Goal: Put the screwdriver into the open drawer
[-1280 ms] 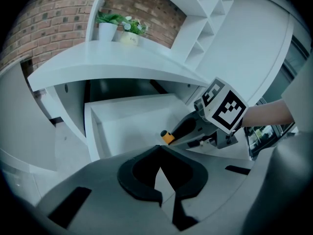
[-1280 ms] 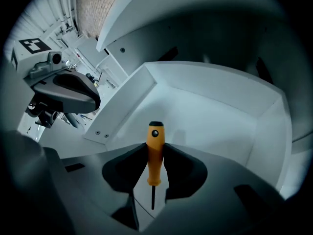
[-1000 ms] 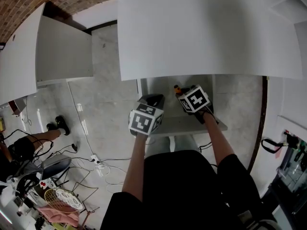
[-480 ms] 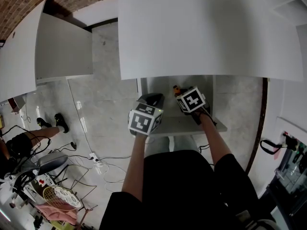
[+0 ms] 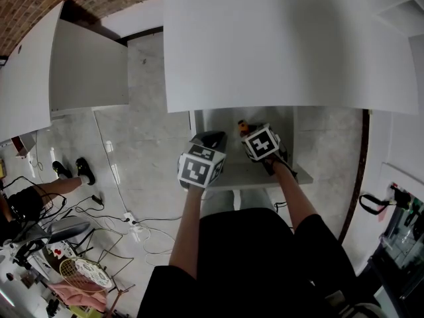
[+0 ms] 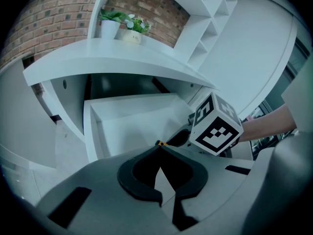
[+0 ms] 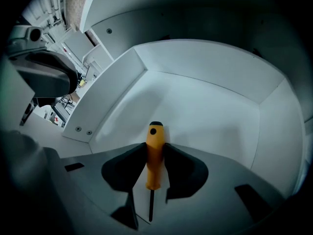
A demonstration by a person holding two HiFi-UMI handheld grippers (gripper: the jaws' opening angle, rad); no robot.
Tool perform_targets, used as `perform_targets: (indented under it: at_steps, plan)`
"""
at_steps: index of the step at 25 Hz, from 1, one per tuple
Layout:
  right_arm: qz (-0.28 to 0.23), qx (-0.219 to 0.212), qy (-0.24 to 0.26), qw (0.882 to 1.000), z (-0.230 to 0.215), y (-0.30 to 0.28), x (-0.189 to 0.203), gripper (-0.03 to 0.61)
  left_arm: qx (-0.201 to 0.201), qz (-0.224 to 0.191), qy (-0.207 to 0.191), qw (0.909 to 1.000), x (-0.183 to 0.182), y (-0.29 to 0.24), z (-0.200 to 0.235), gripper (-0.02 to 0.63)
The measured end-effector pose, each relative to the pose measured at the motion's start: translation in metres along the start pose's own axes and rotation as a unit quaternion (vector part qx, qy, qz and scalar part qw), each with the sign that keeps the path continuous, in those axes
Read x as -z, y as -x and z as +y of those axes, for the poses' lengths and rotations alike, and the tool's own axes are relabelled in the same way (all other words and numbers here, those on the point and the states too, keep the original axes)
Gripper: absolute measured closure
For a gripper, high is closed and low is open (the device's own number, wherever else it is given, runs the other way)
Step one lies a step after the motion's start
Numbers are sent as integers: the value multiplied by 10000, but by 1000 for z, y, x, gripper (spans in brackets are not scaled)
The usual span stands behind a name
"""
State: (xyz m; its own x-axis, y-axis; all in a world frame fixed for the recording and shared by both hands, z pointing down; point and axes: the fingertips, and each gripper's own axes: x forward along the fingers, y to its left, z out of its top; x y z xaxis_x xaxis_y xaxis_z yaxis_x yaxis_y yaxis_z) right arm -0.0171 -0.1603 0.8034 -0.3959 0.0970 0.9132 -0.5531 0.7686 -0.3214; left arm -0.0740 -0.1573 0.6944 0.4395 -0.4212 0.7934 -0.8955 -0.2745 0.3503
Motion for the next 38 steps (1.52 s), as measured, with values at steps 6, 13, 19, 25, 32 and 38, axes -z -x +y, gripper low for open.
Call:
perform_targets:
  at_steps: [6, 13, 19, 25, 32, 38]
  plan:
    - [-206, 133, -48, 9997, -8, 3, -12, 439, -30, -16, -3, 10000, -2, 2, 3, 606]
    - [-441, 47, -190, 9988, -10, 30, -28, 450, -168, -288, -67, 9994, -20, 23, 9, 606]
    - [-506, 145, 33, 9986, -1, 63, -26, 541, -295, -656, -192, 9972, -36, 50, -1, 605]
    - [-988, -54, 304, 9946, 19, 103, -45, 555, -394, -1098, -223, 9929, -55, 76, -12, 604]
    - [-1916, -343, 269, 9805, 47, 167, -77, 561, -486, -1687, -299, 9840, -76, 118, -26, 605]
    - [-2849, -611, 191, 9564, 65, 227, -100, 563, -583, -2179, -464, 9731, -94, 151, -31, 604]
